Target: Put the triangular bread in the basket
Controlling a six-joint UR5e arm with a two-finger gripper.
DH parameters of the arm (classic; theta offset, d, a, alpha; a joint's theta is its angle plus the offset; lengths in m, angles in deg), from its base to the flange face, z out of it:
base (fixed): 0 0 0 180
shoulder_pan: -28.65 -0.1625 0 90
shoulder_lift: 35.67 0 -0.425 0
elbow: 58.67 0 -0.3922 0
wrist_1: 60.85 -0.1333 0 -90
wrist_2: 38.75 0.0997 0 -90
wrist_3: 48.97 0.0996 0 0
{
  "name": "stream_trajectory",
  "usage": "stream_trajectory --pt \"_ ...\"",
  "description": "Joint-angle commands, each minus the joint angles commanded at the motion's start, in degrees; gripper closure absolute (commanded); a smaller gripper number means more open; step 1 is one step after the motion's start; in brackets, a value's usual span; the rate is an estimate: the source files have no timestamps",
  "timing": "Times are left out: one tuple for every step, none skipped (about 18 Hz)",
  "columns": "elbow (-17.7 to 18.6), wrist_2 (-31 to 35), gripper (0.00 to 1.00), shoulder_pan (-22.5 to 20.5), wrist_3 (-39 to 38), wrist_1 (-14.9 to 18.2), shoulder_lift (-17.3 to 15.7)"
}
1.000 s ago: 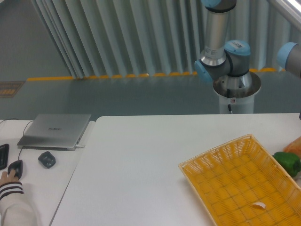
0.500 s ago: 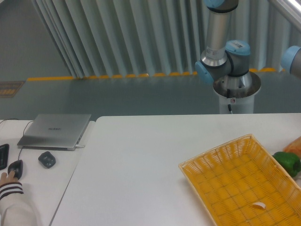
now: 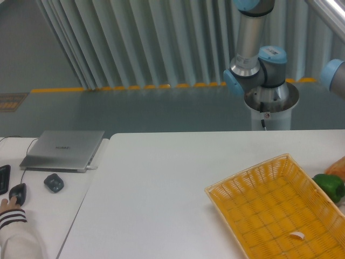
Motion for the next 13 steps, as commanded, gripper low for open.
stream_trajectory --pt "0.0 0.0 0.00 0.0 0.1 0.0 0.2" --pt "0.3 -0.1 0.00 0.1 0.1 -0.1 0.4" --pt "0.4 -0.1 0.04 0.1 0.1 -0.2 0.8" --pt "0.4 -0.1 0.10 0.0 0.2 -0.2 1.0" --pt "0.4 -0.1 0.12 -0.1 0.2 -0.2 1.1" --pt "0.4 -0.1 0.16 -0.1 0.3 -0.1 1.2" --pt "0.4 0.0 0.20 -0.2 0.6 -0.2 1.3" --pt "0.4 0.0 0.24 -0.3 1.4 -0.1 1.3" --pt "0.4 0.0 0.32 -0.3 2.5 -0.2 1.3" --pt "0.4 0.0 0.38 -0.5 3.9 -0.2 1.3" --pt "0.4 0.0 0.47 -0.6 5.3 -0.2 1.3" --pt "0.4 0.0 0.57 -0.6 6.0 -0.2 1.3" --pt "0.3 0.0 0.65 -0.6 6.2 -0.2 1.2"
